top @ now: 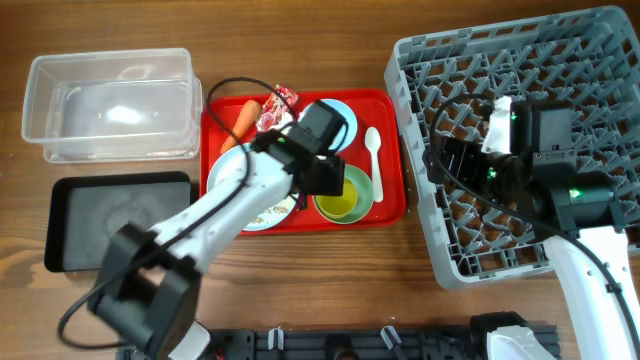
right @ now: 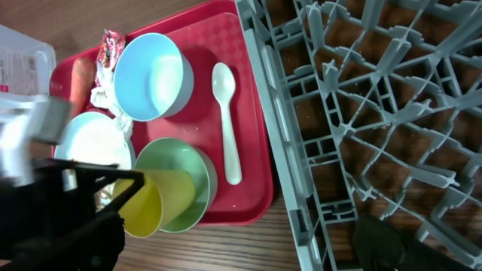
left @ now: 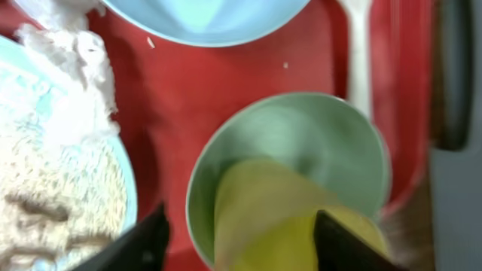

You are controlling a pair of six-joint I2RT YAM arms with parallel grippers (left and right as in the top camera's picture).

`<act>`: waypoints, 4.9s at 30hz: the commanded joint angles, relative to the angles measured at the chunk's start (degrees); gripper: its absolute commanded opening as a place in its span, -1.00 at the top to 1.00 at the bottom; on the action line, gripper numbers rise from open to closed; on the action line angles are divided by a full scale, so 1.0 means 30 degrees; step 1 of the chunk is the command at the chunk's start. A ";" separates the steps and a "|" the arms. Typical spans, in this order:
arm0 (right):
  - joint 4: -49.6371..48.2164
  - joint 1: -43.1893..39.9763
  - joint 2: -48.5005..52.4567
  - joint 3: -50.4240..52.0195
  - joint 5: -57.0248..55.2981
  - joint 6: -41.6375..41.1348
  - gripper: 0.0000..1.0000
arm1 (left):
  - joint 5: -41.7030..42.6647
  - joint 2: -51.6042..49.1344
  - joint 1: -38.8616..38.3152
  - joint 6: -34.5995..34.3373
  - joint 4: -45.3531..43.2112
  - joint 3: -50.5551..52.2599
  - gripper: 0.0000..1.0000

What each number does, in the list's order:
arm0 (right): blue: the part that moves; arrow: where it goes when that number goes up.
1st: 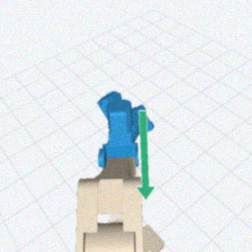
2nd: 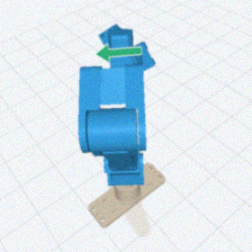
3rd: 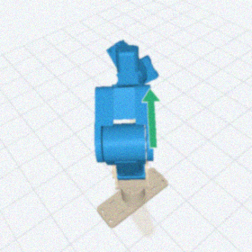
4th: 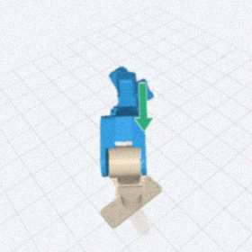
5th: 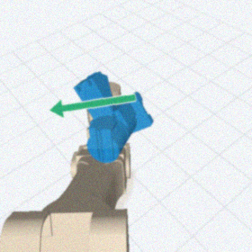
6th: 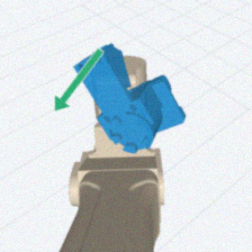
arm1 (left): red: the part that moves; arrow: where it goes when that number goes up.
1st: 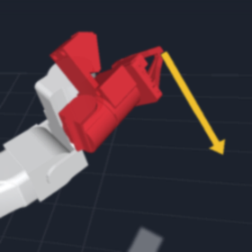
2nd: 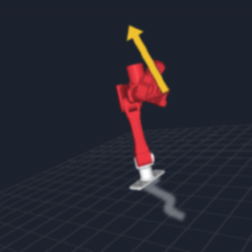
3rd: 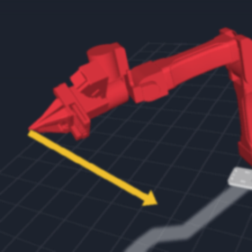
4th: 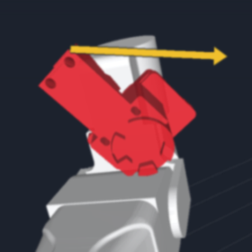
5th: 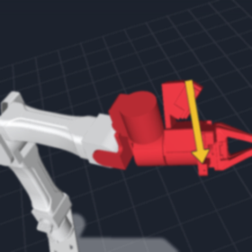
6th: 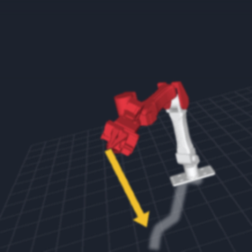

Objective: Sort waste into correct bins and load items into the dishwasher rack
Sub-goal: 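Grasp the yellow cup with the left gripper and hand it to the right gripper, then carry the yellow cup with the right gripper and place it in the rack, then grasp the green bowl with the right gripper and lift it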

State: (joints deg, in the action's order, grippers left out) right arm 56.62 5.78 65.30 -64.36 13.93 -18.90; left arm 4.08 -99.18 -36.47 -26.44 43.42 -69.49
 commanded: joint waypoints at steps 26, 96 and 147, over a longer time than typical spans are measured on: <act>-0.3840 -0.0073 -0.0080 -0.0459 1.4593 0.6521 -0.87 | 2.1340 0.4896 0.7322 0.2761 0.0379 -0.1909 0.92; 0.2288 -0.1661 0.2594 -0.1049 -0.0408 0.0481 -0.76 | 1.4600 0.4903 0.7497 0.2178 0.1821 -0.1909 -1.00; -0.2324 0.5807 0.3060 -0.1137 -1.1992 -0.2412 0.92 | -0.5872 1.1948 0.8663 -0.0918 0.7905 -0.4000 -1.00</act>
State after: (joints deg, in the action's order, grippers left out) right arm 49.39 24.21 81.32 -66.85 -4.49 -25.08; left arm -12.21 -63.16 -10.74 -28.64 67.29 -81.08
